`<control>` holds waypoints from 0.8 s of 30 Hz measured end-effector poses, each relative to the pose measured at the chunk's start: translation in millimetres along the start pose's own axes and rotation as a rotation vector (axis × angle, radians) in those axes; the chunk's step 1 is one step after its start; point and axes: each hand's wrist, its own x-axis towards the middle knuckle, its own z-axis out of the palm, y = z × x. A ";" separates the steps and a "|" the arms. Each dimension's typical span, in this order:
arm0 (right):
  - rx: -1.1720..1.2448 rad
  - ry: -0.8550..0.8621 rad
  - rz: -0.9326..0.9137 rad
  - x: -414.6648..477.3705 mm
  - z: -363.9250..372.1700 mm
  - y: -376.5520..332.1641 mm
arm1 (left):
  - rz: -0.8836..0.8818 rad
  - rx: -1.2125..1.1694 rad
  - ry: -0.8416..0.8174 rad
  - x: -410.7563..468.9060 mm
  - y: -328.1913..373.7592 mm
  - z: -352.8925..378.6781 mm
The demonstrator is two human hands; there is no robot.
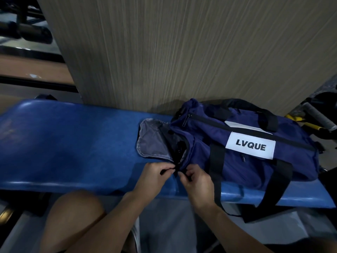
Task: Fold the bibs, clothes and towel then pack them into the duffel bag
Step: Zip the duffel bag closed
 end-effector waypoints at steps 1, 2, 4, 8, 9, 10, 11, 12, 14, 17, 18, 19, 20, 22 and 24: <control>-0.028 -0.001 0.007 0.6 1.9 -0.9 | 0.021 0.017 0.004 -0.1 0.7 -1.1; -0.056 -0.006 0.021 1.8 4.1 -2.2 | 0.048 0.034 0.008 0.4 0.6 -1.4; -0.097 -0.015 0.052 4.5 7.3 -4.5 | 0.101 0.056 0.019 1.5 0.7 -1.4; -0.010 -0.018 0.112 9.2 8.3 -5.5 | 0.242 0.124 0.067 6.6 1.7 -2.6; 0.017 -0.019 0.129 9.3 8.6 -5.5 | 0.271 0.138 0.078 8.1 3.6 -3.8; 0.035 -0.016 0.139 9.5 9.9 -4.8 | 0.294 0.144 0.090 9.3 5.8 -5.1; 0.049 -0.014 0.143 9.5 11.1 -3.6 | 0.307 0.149 0.101 10.1 8.4 -6.4; 0.061 -0.012 0.145 9.7 11.8 -2.8 | 0.318 0.154 0.114 11.4 11.4 -7.7; 0.081 -0.011 0.154 9.2 11.6 -3.5 | 0.340 0.168 0.129 13.0 16.0 -10.1; 0.149 0.027 0.113 8.0 7.5 -9.5 | 0.373 0.186 0.139 14.0 21.4 -14.1; 0.153 0.047 0.084 7.9 6.3 -13.2 | 0.380 0.195 0.147 14.2 22.6 -15.2; 0.132 0.068 0.059 8.6 5.0 -17.5 | 0.383 0.204 0.156 14.7 23.5 -15.9; 0.095 0.088 0.045 9.9 4.2 -21.3 | 0.386 0.209 0.162 14.9 24.4 -16.0; 0.014 0.118 0.038 13.1 3.1 -27.5 | 0.395 0.207 0.168 15.2 26.3 -15.0; -0.041 0.144 0.007 15.0 3.7 -30.9 | 0.414 0.193 0.180 15.7 29.1 -14.2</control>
